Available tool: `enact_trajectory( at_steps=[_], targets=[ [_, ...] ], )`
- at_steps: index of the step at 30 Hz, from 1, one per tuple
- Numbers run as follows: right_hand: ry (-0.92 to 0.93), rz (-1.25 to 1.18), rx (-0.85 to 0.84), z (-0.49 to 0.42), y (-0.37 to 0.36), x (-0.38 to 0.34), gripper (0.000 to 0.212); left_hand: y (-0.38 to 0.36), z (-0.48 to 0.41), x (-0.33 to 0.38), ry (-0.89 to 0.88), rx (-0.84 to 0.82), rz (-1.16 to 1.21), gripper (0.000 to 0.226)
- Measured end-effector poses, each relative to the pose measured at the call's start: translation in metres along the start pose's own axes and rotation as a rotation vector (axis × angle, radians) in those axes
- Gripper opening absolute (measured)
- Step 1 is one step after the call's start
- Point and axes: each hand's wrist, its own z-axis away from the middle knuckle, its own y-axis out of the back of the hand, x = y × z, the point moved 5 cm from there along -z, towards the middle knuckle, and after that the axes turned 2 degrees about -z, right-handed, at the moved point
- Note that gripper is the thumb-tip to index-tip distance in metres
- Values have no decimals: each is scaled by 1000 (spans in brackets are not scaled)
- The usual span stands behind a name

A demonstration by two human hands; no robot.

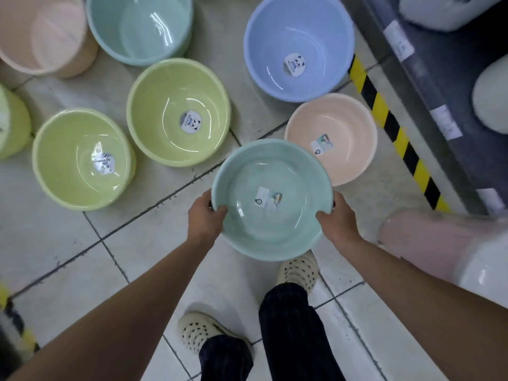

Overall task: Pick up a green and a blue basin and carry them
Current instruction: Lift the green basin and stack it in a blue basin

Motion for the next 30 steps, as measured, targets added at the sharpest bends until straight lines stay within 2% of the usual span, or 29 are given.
enact_trajectory(
  at_steps=[7,13,19,23,30],
  targets=[
    [-33,-113,110,17,92,-34,51,-7,14,127,-102,-52,-86,24],
    [-75,-142,184,1,138,-24,47,-42,3,193,-206,-113,-233,30],
    [-78,-157,217,-51,139,-4,47,-89,-52,205,-262,-173,-342,31],
    [-65,-166,251,-96,128,6,51,-122,-100,200,-283,-189,-327,35],
    [-99,-161,286,-155,102,31,49,-159,-150,179,-311,-153,-463,16]
  ],
)
